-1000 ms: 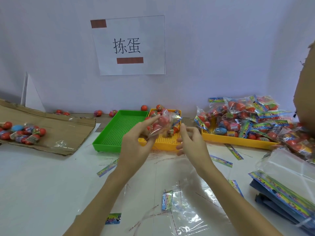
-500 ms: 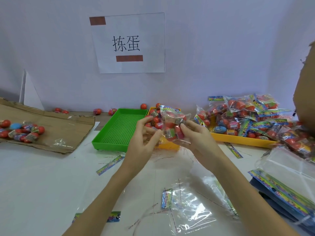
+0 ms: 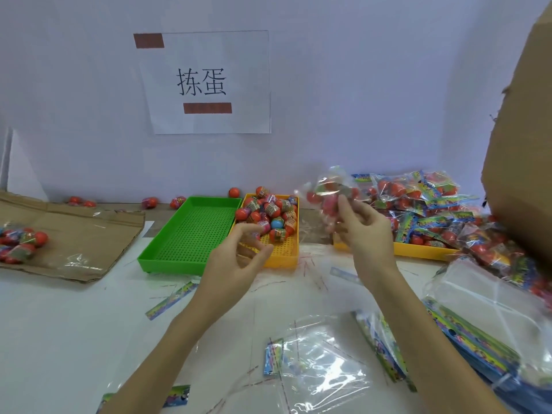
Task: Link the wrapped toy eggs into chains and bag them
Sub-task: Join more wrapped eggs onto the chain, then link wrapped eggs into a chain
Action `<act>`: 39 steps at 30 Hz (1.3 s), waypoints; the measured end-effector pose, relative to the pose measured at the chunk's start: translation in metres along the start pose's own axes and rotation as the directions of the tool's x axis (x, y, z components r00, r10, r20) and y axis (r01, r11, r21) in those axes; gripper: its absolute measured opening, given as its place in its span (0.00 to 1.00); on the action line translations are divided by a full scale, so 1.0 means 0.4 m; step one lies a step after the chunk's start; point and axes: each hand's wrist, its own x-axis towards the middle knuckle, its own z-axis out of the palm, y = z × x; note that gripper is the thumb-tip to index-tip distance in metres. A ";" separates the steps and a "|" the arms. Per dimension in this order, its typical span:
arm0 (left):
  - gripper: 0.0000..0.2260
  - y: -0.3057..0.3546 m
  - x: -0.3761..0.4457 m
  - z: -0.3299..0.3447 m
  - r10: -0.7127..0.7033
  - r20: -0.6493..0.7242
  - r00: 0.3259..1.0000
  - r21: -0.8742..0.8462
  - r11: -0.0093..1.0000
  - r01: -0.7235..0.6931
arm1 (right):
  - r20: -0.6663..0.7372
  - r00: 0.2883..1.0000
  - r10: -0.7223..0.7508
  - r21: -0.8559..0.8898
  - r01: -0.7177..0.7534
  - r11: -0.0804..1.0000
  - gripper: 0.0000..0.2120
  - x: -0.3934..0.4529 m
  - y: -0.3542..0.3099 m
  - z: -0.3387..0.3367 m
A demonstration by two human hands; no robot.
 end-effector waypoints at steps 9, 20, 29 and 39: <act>0.23 0.022 -0.054 0.026 0.123 0.759 0.640 0.070 0.961 -0.268 | -0.076 0.979 0.189 0.180 -0.173 0.968 0.11 0.005 0.015 -0.002; 0.11 -0.016 -0.032 0.030 0.187 0.608 0.772 0.287 0.855 -0.433 | 0.004 0.952 0.305 0.015 -0.305 0.952 0.11 0.002 0.029 0.012; 0.07 -0.026 -0.007 0.009 0.018 0.314 0.949 0.173 0.982 -0.076 | 0.563 0.816 0.131 -0.359 0.099 0.928 0.11 -0.015 0.020 0.008; 0.16 -0.021 0.007 -0.010 -0.170 0.185 0.968 -0.143 0.970 0.198 | 0.581 0.813 0.047 -0.457 0.278 0.845 0.07 -0.015 0.036 0.014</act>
